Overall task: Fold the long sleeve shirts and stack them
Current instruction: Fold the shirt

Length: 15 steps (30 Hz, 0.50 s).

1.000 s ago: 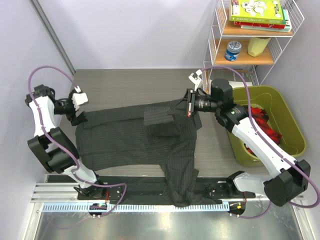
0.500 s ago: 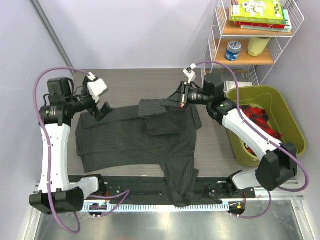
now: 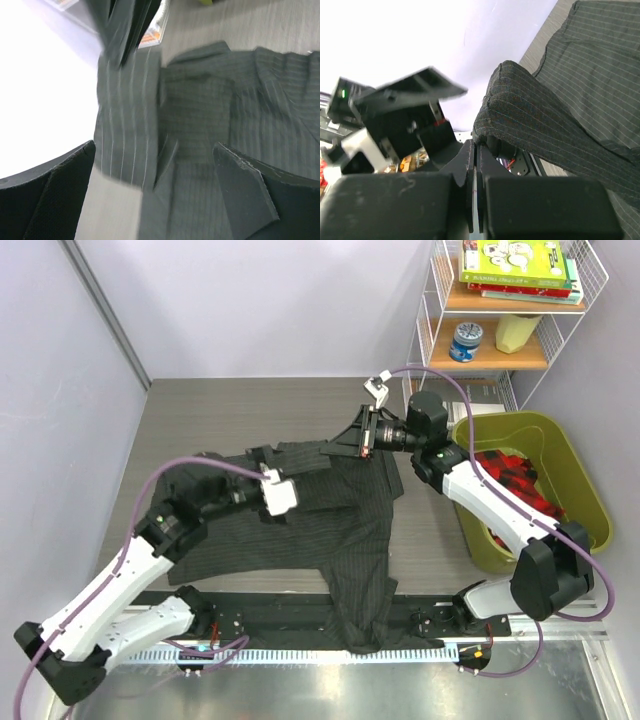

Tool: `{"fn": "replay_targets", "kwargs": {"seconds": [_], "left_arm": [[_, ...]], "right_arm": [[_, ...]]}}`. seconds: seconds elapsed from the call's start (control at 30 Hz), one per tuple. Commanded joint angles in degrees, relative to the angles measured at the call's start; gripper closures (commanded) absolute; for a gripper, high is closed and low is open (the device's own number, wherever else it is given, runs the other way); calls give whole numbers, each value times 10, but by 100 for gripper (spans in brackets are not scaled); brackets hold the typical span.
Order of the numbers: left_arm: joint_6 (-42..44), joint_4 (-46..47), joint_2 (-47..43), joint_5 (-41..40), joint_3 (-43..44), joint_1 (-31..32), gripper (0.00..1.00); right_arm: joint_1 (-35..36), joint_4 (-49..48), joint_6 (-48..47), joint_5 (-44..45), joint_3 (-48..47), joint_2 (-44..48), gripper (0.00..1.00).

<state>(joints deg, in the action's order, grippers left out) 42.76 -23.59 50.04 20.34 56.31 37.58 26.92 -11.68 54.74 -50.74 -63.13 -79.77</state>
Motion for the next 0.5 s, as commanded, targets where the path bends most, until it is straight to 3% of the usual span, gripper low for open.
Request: {"fn": "replay_targets", "kwargs": {"seconds": [0.0,0.07,0.17,0.33,0.37,0.47], "left_arm": [[71,201,-20,-162,-83,107,0],[118,259,-7,-246,-122,163,0],[161,351,33,-296,-153,194,0],[168,399,75,-355,-125,195,2],[166,395,76,-357,-120,195,7],[157,349,59,-336,-109,195,48]], "right_arm": [[3,-44,19,-14,9,9,99],[3,-49,24,-15,12,13,99],[3,-46,22,-19,17,18,99],[4,-12,-11,-25,21,33,99],[4,-3,-16,-24,21,38,99],[5,13,-32,-23,23,42,99]]}}
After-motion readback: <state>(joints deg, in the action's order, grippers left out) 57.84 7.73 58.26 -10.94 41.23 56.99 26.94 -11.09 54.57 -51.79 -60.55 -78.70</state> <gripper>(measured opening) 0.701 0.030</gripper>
